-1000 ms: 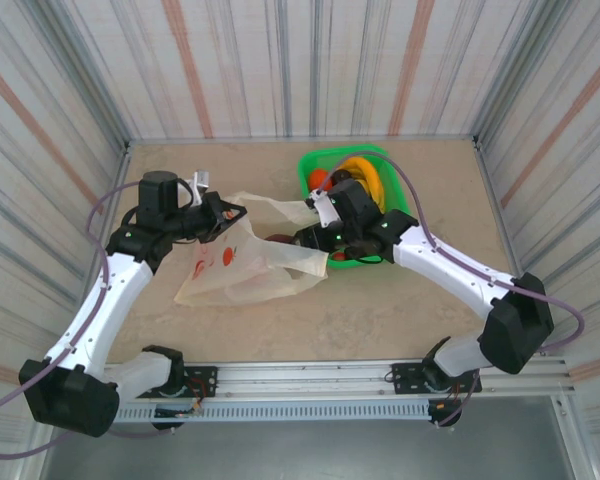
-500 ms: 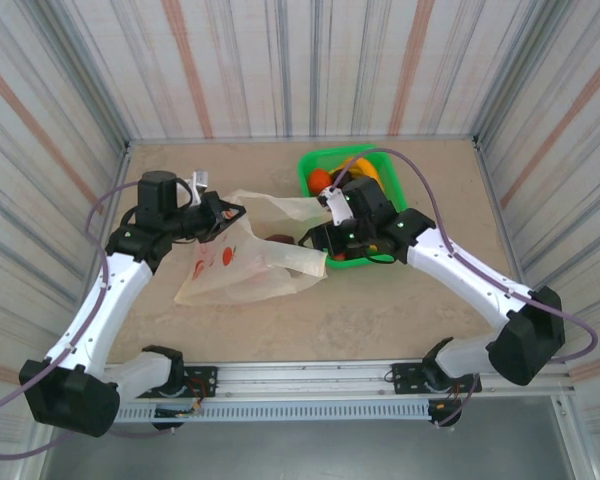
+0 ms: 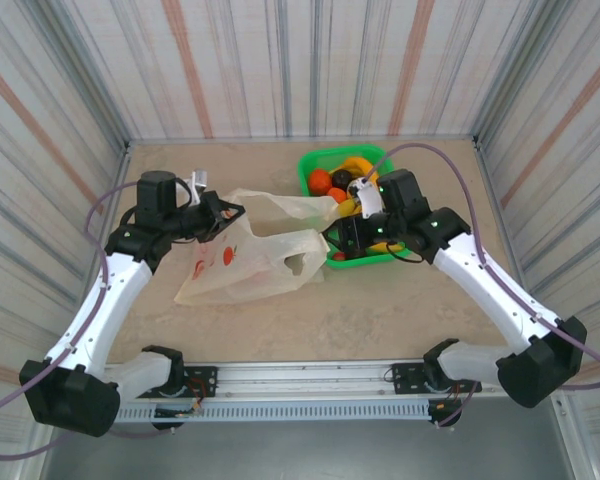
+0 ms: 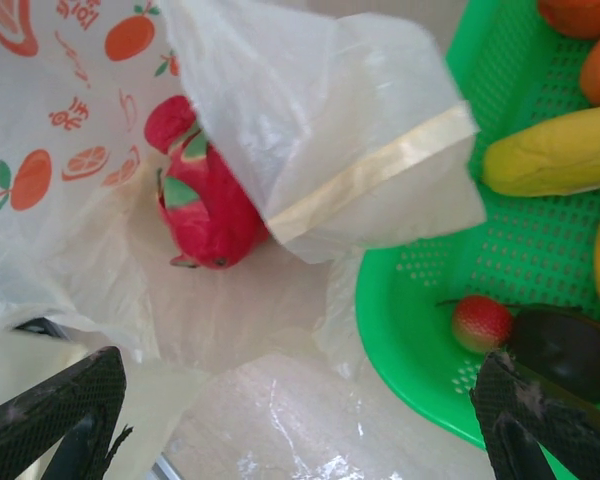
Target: Place the fake fruits into the plastic bag and tie a complex knot
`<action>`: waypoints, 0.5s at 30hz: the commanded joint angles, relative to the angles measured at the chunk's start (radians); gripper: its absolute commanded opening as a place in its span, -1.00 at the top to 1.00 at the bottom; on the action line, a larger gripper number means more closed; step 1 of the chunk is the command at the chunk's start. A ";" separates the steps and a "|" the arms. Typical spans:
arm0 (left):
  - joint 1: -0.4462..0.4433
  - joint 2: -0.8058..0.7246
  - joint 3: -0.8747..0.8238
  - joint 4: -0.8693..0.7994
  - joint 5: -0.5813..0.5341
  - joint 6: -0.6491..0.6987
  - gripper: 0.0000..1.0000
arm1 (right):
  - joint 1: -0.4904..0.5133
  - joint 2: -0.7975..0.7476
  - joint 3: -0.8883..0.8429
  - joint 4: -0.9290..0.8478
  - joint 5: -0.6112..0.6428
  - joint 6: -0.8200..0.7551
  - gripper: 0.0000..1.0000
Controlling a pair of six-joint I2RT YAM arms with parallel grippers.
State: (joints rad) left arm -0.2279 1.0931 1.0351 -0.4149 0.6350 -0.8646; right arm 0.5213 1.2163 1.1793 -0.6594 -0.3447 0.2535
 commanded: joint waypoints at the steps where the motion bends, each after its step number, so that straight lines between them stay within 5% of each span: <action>1: 0.010 -0.031 -0.009 0.005 0.014 0.015 1.00 | -0.057 -0.017 0.044 -0.066 -0.003 -0.014 -0.84; 15: 0.022 -0.040 0.002 -0.011 0.009 0.018 1.00 | -0.155 0.257 0.197 -0.045 0.127 0.153 -0.71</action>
State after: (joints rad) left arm -0.2165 1.0874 1.0351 -0.4156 0.6350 -0.8642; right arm 0.3706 1.4128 1.3159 -0.7113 -0.2634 0.3454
